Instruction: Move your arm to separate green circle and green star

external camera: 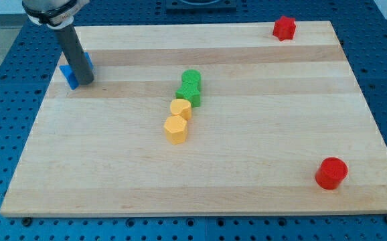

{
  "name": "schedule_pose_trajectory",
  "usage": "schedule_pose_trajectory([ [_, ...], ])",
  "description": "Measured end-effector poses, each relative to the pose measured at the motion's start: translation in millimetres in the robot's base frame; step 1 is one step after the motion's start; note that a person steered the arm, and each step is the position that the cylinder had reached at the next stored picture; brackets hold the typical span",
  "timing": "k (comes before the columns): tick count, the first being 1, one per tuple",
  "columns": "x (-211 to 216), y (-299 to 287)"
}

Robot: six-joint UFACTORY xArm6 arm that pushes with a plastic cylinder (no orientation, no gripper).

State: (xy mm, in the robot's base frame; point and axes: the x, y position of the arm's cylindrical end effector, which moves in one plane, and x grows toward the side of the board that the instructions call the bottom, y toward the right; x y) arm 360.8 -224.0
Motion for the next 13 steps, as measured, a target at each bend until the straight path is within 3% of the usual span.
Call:
schedule_pose_trajectory([
  [2, -12, 121],
  [4, -77, 212],
  [7, -69, 405],
  [9, -120, 501],
  [11, -71, 488],
  [13, -71, 379],
])
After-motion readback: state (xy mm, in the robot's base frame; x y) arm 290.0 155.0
